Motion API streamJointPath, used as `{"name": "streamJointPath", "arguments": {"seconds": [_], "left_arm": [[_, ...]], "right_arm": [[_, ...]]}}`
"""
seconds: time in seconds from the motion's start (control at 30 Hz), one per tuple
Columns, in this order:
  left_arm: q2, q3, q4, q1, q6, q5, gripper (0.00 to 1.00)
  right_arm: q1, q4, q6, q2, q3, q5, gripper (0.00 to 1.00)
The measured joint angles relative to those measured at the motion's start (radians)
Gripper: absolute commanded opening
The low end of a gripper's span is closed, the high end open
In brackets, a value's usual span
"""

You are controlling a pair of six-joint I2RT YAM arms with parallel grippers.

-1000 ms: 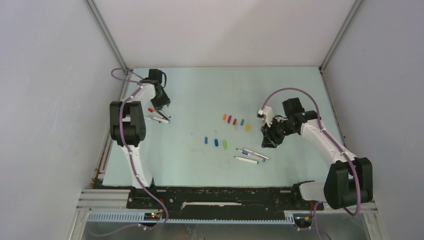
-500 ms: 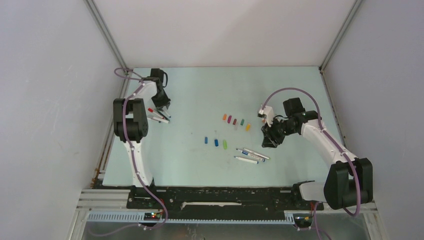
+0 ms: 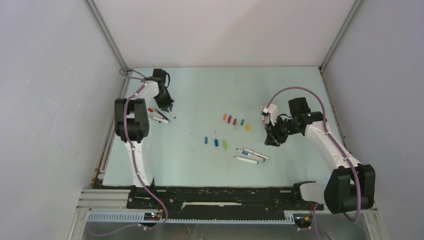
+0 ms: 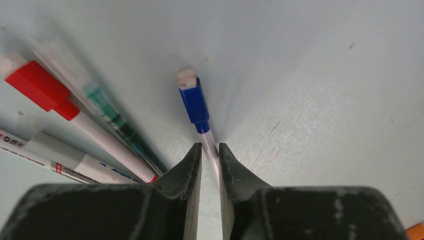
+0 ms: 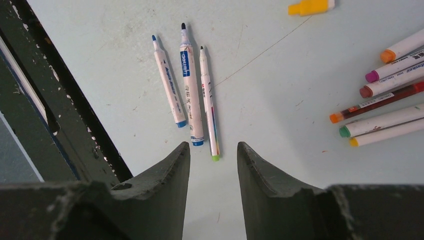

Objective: Open the pen caps
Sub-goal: Pick up the pen from the center of the board.

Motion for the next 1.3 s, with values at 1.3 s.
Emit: {"name": "streamJointPath", "arguments": {"seconds": [1.3], "left_arm": [[-0.112, -0.173, 0.037, -0.146, 0.055, -0.042, 0.31]], "right_arm": [[-0.002, -0.002, -0.002, -0.018, 0.0, -0.008, 0.43]]}}
